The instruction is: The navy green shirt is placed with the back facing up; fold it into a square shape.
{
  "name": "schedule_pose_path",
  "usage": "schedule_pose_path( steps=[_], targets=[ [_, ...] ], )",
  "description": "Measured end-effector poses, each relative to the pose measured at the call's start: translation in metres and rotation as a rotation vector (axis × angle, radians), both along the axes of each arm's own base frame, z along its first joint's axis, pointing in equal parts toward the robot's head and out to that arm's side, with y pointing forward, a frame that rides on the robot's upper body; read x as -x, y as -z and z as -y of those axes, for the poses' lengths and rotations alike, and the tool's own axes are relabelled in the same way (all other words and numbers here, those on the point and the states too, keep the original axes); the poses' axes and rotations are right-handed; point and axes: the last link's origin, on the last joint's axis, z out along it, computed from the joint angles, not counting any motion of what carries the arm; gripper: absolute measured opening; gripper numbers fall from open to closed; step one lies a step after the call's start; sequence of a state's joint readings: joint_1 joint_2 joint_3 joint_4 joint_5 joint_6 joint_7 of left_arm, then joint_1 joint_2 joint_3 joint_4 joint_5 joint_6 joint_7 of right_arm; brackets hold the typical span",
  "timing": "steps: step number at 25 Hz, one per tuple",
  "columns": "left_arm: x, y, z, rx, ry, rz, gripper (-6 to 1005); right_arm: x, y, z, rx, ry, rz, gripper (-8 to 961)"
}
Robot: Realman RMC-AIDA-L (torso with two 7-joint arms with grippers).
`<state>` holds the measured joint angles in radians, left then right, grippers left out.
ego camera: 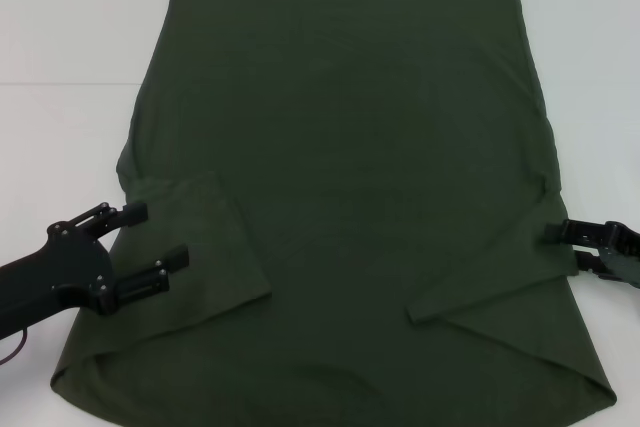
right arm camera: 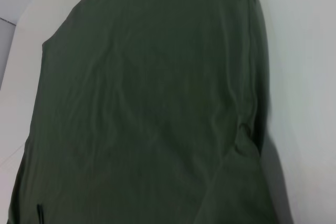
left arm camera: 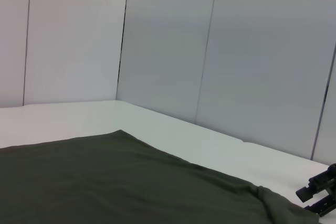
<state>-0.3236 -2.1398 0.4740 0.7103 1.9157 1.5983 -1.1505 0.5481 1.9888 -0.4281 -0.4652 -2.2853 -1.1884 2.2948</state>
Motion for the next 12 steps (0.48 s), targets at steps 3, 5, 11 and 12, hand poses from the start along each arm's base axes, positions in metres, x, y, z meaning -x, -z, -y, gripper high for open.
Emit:
schedule_pose_path(
  steps=[3,5,11,12],
  targets=[
    [-0.0001,-0.0001,-0.0001,-0.001,0.0,0.0,849,0.0003,0.0004,0.0001,0.001,0.0,-0.002,752],
    [-0.0002,-0.0003,-0.0002,-0.002,0.0,0.002,849,0.0003,0.0006,0.0002,0.003,0.005,-0.005,728],
    [-0.0006,-0.001,-0.0007,-0.007,0.001,0.005,849,-0.0011,-0.0024,-0.0001,0.0,0.021,-0.009,654],
    [-0.0006,-0.001,-0.0007,-0.008,0.001,0.006,849,-0.0012,-0.0029,-0.0001,-0.001,0.021,-0.009,632]
  ],
)
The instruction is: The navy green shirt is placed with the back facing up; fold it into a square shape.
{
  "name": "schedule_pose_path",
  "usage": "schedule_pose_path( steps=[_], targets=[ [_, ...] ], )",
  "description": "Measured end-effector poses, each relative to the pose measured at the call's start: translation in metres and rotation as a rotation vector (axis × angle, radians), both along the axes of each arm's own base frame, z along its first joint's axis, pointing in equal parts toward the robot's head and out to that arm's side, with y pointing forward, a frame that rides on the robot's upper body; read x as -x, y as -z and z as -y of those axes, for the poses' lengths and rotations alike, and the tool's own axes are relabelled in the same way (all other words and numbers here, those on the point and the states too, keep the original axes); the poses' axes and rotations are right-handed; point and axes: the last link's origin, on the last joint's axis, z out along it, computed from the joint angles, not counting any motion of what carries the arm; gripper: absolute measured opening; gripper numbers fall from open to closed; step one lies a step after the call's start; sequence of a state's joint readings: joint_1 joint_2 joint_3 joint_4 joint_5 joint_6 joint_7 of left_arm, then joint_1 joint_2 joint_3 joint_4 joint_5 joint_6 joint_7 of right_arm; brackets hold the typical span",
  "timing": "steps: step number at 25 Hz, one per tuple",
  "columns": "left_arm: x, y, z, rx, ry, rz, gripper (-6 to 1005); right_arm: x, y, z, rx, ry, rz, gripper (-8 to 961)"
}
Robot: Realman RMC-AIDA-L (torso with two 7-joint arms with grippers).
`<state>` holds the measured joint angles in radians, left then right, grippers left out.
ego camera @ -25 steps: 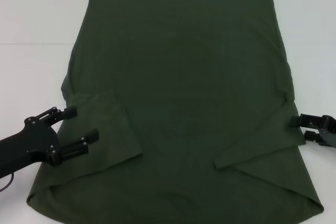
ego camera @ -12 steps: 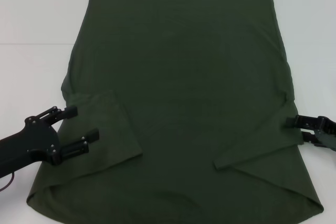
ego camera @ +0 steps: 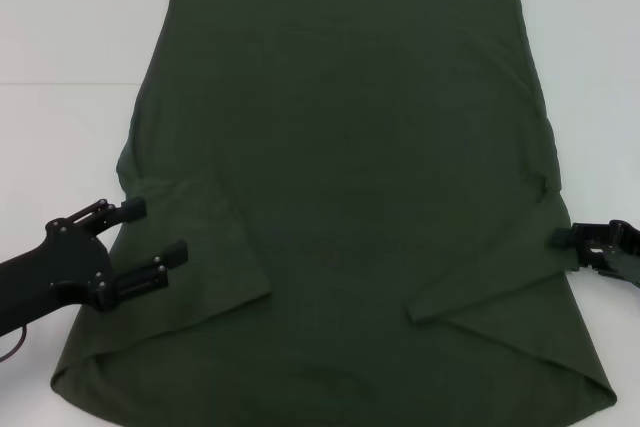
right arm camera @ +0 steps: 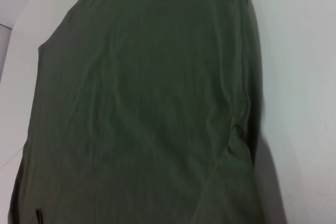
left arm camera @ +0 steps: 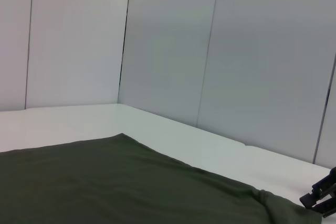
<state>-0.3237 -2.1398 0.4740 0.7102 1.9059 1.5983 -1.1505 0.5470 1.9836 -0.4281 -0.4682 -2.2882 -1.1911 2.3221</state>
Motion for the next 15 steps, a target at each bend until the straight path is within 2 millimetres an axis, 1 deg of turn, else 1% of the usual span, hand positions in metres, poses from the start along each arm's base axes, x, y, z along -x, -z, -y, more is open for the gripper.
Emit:
schedule_pose_path(
  steps=[10,15],
  targets=[
    [-0.0008,-0.0014,-0.0009,-0.01,0.001,0.008,849,0.0003,-0.0004,-0.0008,0.005,-0.003,0.006,413],
    [-0.0009,-0.0016,-0.001,-0.012,0.001,0.009,849,0.0006,-0.0012,-0.0011,0.003,-0.003,0.002,172]
  ],
)
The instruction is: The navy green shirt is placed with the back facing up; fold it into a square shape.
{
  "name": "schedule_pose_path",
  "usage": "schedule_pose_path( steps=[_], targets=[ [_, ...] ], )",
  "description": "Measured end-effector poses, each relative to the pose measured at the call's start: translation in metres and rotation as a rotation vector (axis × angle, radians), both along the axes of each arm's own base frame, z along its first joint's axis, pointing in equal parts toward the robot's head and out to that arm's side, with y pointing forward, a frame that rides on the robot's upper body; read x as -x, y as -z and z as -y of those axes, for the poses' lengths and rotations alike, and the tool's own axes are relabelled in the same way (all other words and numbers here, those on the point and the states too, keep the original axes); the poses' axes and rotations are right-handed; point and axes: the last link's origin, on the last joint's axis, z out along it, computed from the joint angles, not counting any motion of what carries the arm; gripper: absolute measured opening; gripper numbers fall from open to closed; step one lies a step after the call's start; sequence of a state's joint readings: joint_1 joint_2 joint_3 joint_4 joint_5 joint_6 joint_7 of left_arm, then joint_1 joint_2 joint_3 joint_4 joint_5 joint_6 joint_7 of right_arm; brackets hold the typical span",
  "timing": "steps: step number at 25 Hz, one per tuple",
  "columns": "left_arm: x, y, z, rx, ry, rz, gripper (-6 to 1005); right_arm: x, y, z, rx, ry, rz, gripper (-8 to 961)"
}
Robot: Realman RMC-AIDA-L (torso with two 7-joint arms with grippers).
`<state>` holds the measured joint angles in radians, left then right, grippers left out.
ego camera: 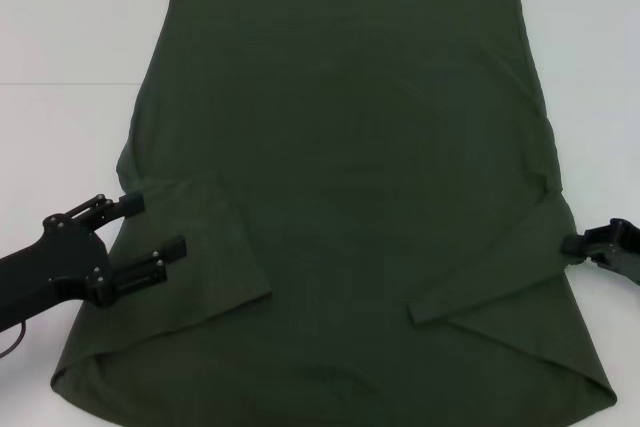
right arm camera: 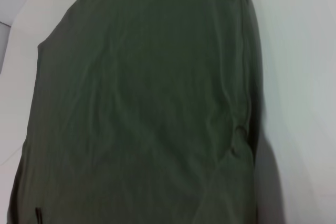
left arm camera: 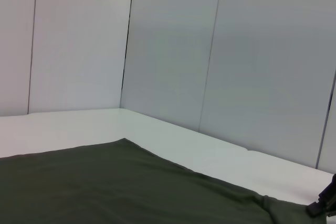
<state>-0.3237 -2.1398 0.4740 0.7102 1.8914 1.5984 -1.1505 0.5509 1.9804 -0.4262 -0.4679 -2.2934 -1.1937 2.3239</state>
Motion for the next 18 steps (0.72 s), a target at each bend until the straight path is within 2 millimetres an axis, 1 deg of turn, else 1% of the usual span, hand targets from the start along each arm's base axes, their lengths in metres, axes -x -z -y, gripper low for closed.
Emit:
schedule_pose_path(
  steps=[3,10,18],
  targets=[
    [0.0,0.0,0.0,-0.002,0.0,0.001,849,0.0,-0.002,-0.001,-0.007,0.007,-0.006,51],
    [-0.001,-0.001,-0.001,-0.008,0.001,0.006,849,0.006,-0.013,-0.007,-0.02,-0.001,-0.046,79],
    [0.001,-0.001,-0.002,-0.012,-0.007,0.003,849,0.02,-0.016,-0.014,-0.025,-0.041,-0.094,112]
  ],
)
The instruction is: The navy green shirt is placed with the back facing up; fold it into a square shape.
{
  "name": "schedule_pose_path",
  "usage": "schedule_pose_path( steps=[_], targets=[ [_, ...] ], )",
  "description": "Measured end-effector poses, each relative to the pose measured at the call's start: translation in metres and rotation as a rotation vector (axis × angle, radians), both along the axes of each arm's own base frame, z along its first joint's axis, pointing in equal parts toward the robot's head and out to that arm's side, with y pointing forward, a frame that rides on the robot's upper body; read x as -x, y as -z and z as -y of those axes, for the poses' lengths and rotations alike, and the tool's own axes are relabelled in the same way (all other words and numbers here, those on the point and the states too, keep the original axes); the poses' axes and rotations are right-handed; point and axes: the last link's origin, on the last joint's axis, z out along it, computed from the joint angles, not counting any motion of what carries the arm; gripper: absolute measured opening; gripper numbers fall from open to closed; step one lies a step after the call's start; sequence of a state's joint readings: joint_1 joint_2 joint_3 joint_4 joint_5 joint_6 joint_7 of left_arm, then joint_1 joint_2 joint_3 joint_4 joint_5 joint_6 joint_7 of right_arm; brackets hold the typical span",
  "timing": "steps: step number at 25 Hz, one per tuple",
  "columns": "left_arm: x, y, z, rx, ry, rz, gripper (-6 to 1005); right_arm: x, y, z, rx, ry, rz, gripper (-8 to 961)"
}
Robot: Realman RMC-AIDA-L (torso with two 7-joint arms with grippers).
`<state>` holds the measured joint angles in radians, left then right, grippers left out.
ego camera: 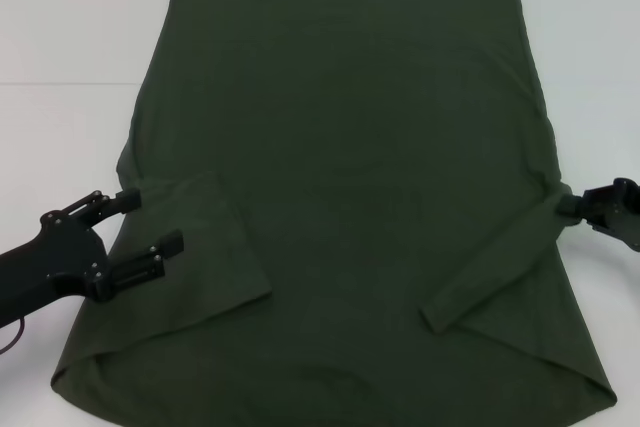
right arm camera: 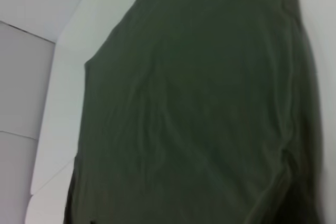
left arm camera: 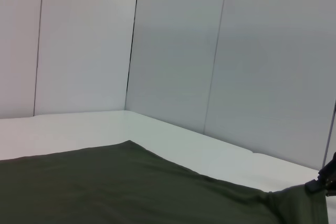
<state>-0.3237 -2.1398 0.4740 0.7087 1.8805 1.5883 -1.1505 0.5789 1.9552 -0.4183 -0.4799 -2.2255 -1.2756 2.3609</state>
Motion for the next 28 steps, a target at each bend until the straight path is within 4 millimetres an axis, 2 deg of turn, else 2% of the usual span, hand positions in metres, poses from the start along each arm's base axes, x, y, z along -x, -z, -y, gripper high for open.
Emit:
schedule_pose_path(
  steps=[15,20,26,28],
  targets=[
    [0.002,0.0,0.002,-0.001,-0.01,-0.001,849,0.013,0.006,-0.01,-0.006,-0.011,-0.031,173],
    [0.003,0.0,0.003,-0.001,-0.011,-0.001,849,0.021,0.011,-0.017,-0.032,-0.024,-0.046,421],
    [0.004,0.0,0.003,-0.002,-0.015,-0.002,849,0.032,0.017,-0.029,-0.049,-0.055,-0.023,639],
    [0.004,0.0,0.003,-0.002,-0.016,-0.004,849,0.036,0.019,-0.035,-0.064,-0.061,-0.012,651]
  ],
)
